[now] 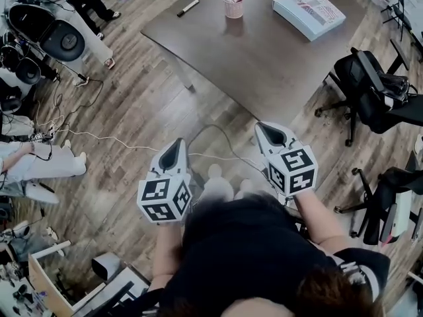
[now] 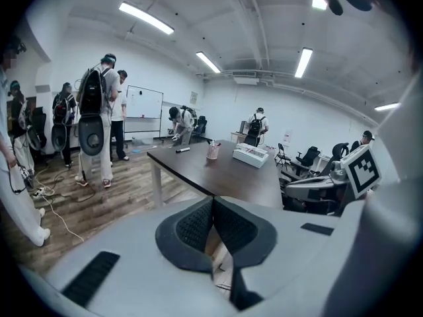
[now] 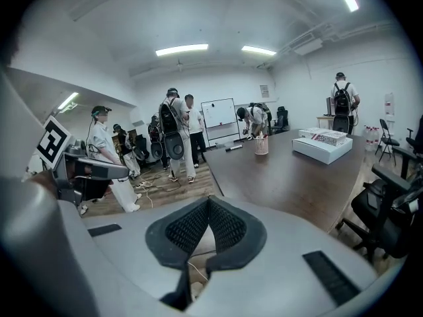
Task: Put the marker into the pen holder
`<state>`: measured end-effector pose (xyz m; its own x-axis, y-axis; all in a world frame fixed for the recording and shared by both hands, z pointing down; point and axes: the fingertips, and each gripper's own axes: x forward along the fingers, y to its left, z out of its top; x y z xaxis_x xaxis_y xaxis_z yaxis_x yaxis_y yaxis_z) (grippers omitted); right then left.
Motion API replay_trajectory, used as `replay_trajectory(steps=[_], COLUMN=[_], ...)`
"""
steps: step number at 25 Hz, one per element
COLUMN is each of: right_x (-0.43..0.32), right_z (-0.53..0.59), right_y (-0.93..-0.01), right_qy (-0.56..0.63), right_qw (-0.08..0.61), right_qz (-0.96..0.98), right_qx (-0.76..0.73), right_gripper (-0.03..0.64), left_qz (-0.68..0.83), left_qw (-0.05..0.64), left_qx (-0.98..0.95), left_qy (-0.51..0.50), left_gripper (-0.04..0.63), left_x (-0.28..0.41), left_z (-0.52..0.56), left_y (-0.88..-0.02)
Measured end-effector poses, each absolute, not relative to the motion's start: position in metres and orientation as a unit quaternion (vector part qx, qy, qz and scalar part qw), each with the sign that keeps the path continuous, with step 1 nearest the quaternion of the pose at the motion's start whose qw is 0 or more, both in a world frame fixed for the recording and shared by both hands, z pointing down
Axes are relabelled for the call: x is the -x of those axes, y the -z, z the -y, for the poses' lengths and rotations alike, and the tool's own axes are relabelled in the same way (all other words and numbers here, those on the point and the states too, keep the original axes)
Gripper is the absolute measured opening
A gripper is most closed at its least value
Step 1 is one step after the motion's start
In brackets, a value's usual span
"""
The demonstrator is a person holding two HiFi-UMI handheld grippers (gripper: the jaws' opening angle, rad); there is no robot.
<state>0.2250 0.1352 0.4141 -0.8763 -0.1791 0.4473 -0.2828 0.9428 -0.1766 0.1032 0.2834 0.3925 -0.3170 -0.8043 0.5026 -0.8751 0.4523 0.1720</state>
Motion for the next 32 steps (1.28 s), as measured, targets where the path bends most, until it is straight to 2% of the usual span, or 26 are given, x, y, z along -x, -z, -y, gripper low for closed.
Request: replay_trajectory(steps=[16,24,32], right_x=[-0.099,-0.073,-0.033], right_z=[-0.155,-0.146,-0.09], right_y=[-0.412,-0.421,-0.428], right_qy=[-0.113,-0.117,-0.114], right_qw=[0.23,0.248,0.243], right_qz=[0.953,0.946,0.949], right_qx=[-0.161,-0.172,-0.164], right_gripper=[0.018,0.018,0.018], left_qz=[0.771,0.754,0.755], left_qw=[0.27,0.287,0.282], left_qx=[-0.573,-0.588,-0.59], left_qy=[-0.069,-0.051,-0.053], left_gripper=[0.028,0.028,0.028], left_x=[0.024,0.052,0.087], left_z=[-0.295,-0.273,-0.214], left_y=[-0.407,-0.422,-0.428])
